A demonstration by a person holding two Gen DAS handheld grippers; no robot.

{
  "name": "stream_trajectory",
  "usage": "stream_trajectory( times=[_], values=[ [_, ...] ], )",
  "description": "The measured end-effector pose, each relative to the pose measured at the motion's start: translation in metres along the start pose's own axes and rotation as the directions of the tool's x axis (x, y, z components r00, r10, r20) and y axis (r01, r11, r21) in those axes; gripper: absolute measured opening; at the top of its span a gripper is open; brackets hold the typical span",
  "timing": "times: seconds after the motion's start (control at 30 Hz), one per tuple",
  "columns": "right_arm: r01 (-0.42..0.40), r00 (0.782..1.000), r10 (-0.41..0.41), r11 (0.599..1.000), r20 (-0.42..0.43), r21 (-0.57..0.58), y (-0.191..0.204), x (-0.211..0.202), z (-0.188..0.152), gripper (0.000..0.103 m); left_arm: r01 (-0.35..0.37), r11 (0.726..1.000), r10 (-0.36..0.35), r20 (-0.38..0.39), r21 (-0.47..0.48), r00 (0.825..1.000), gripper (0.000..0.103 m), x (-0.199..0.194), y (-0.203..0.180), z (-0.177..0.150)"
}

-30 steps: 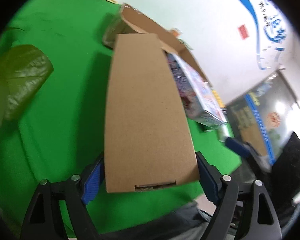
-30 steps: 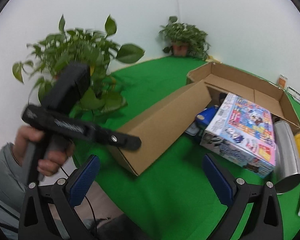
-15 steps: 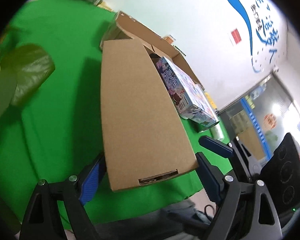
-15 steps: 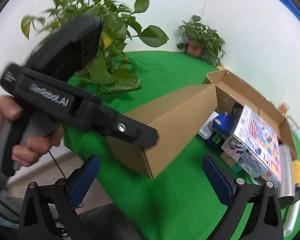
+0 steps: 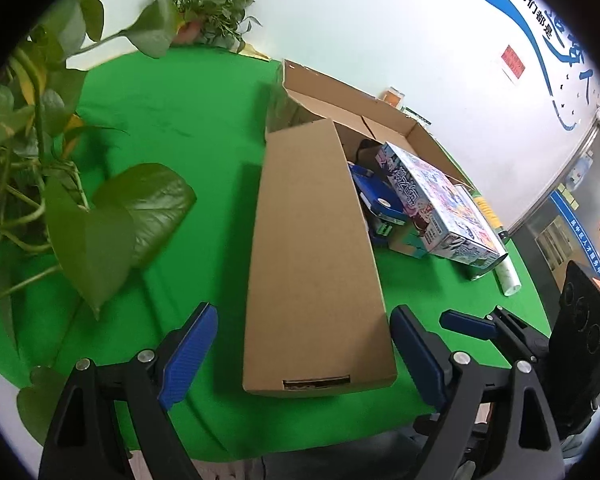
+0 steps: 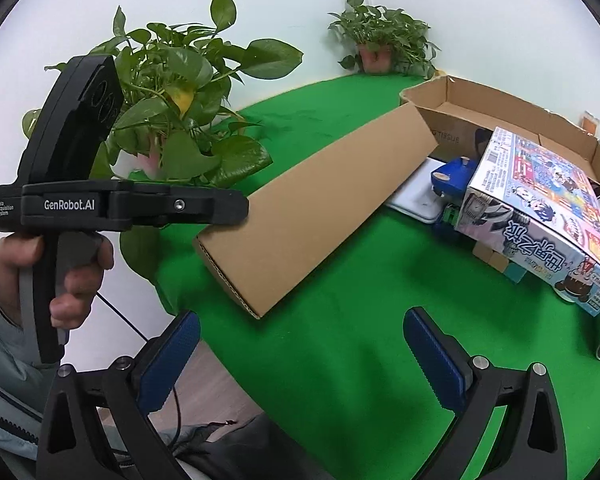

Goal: Organize rigid objects
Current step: 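Grasp the cardboard insert's end with the left gripper and lift it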

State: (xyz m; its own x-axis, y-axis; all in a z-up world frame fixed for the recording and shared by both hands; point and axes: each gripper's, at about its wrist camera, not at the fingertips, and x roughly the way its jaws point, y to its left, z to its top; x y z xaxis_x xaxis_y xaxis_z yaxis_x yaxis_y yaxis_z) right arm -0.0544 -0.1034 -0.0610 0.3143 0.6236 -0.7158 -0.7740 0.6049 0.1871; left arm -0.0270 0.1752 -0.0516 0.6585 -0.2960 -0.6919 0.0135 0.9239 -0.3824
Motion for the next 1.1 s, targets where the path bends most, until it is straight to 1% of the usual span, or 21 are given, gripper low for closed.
stream_trajectory(
  times=[0.1, 0.17, 0.23, 0.27, 0.3, 0.33, 0.37, 0.47, 0.53, 0.57, 0.6, 0.63, 0.73, 0.8, 0.87, 0.93, 0.97, 1.0, 1.03, 1.07, 1.1],
  values=[
    [-0.041, 0.999, 0.041, 0.998, 0.007, 0.038, -0.006, 0.0, -0.001, 0.102, -0.025, 0.999, 0.026, 0.019, -0.043, 0.999, 0.084, -0.01, 0.015, 0.001],
    [-0.081, 0.997, 0.08, 0.994, 0.017, 0.076, -0.009, 0.004, 0.002, 0.102, -0.009, 0.996, 0.012, 0.026, -0.086, 1.0, 0.073, -0.016, 0.024, 0.004],
    [-0.118, 0.993, 0.116, 0.988, 0.027, 0.096, -0.01, 0.009, 0.005, 0.102, 0.021, 0.992, -0.017, 0.029, -0.122, 0.999, 0.046, -0.021, 0.035, 0.006],
    [-0.132, 0.991, 0.13, 0.987, 0.034, 0.093, -0.007, 0.014, 0.008, 0.102, 0.029, 0.989, -0.025, 0.03, -0.146, 0.999, 0.025, -0.023, 0.04, 0.007],
    [-0.153, 0.988, 0.15, 0.985, 0.043, 0.084, -0.003, 0.019, 0.013, 0.102, 0.023, 0.985, -0.02, 0.019, -0.17, 1.0, 0.018, -0.023, 0.045, 0.008],
    [-0.168, 0.985, 0.165, 0.983, 0.05, 0.075, 0.0, 0.022, 0.015, 0.102, -0.004, 0.982, 0.006, 0.007, -0.187, 1.0, 0.016, -0.022, 0.049, 0.009],
    [-0.191, 0.98, 0.187, 0.98, 0.061, 0.065, 0.005, 0.026, 0.019, 0.102, 0.026, 0.977, -0.025, 0.008, -0.213, 1.0, 0.014, -0.022, 0.053, 0.009],
    [-0.216, 0.973, 0.215, 0.976, 0.086, 0.011, 0.025, 0.041, 0.032, 0.09, 0.051, 0.971, -0.054, -0.008, -0.235, 0.998, 0.013, -0.02, 0.055, 0.008],
    [-0.225, 0.972, 0.227, 0.974, 0.067, -0.031, 0.04, 0.055, 0.041, 0.062, 0.091, 0.968, -0.101, -0.034, -0.234, 0.994, 0.011, -0.017, 0.05, 0.006],
    [-0.221, 0.973, 0.223, 0.974, 0.059, -0.045, 0.045, 0.059, 0.042, 0.058, 0.11, 0.966, -0.125, -0.048, -0.234, 0.991, 0.011, -0.014, 0.045, 0.004],
    [-0.178, 0.98, 0.182, 0.982, 0.076, -0.056, 0.047, 0.059, 0.043, 0.053, 0.101, 0.969, -0.113, -0.041, -0.225, 0.993, 0.011, -0.015, 0.043, 0.003],
    [-0.185, 0.978, 0.19, 0.981, 0.087, -0.064, 0.046, 0.058, 0.042, 0.053, 0.095, 0.971, -0.107, -0.042, -0.221, 0.993, 0.011, -0.016, 0.04, 0.002],
    [-0.16, 0.976, 0.17, 0.984, 0.133, -0.081, 0.037, 0.044, 0.032, 0.048, 0.169, 0.957, -0.184, -0.044, -0.237, 0.982, 0.007, -0.015, 0.038, 0.0],
    [-0.104, 0.984, 0.121, 0.986, 0.132, -0.129, 0.037, 0.03, 0.031, 0.047, 0.192, 0.961, -0.205, -0.046, -0.201, 0.978, 0.007, -0.012, 0.022, -0.002],
    [-0.008, 0.993, 0.035, 0.975, 0.115, -0.222, 0.042, 0.019, 0.03, 0.047, 0.219, 0.958, -0.233, -0.058, -0.187, 0.971, 0.008, -0.006, 0.014, -0.002],
    [0.026, 0.995, 0.004, 0.951, 0.097, -0.308, 0.047, 0.011, 0.026, 0.046, 0.194, 0.967, -0.207, -0.062, -0.164, 0.976, 0.01, -0.003, 0.007, -0.002],
    [0.071, 0.994, -0.034, 0.92, 0.101, -0.386, 0.056, 0.007, 0.022, 0.046, 0.139, 0.982, -0.148, -0.066, -0.129, 0.987, 0.013, -0.005, 0.003, -0.001],
    [0.128, 0.99, -0.081, 0.873, 0.118, -0.471, 0.067, 0.003, 0.017, 0.046, 0.094, 0.99, -0.101, -0.067, -0.101, 0.993, 0.025, -0.007, 0.0, -0.001],
    [0.163, 0.986, -0.114, 0.825, 0.122, -0.542, 0.078, 0.004, 0.013, 0.045, 0.053, 0.996, -0.058, -0.062, -0.076, 0.996, 0.043, -0.009, -0.003, -0.001],
    [0.162, 0.987, -0.121, 0.791, 0.109, -0.591, 0.086, 0.006, 0.011, 0.042, 0.026, 0.998, -0.029, -0.043, -0.062, 0.999, 0.061, -0.014, -0.005, 0.0],
    [0.142, 0.99, -0.109, 0.775, 0.091, -0.616, 0.092, 0.008, 0.01, 0.035, 0.024, 0.998, -0.025, -0.024, -0.064, 0.999, 0.066, -0.018, -0.005, 0.0]
  ],
)
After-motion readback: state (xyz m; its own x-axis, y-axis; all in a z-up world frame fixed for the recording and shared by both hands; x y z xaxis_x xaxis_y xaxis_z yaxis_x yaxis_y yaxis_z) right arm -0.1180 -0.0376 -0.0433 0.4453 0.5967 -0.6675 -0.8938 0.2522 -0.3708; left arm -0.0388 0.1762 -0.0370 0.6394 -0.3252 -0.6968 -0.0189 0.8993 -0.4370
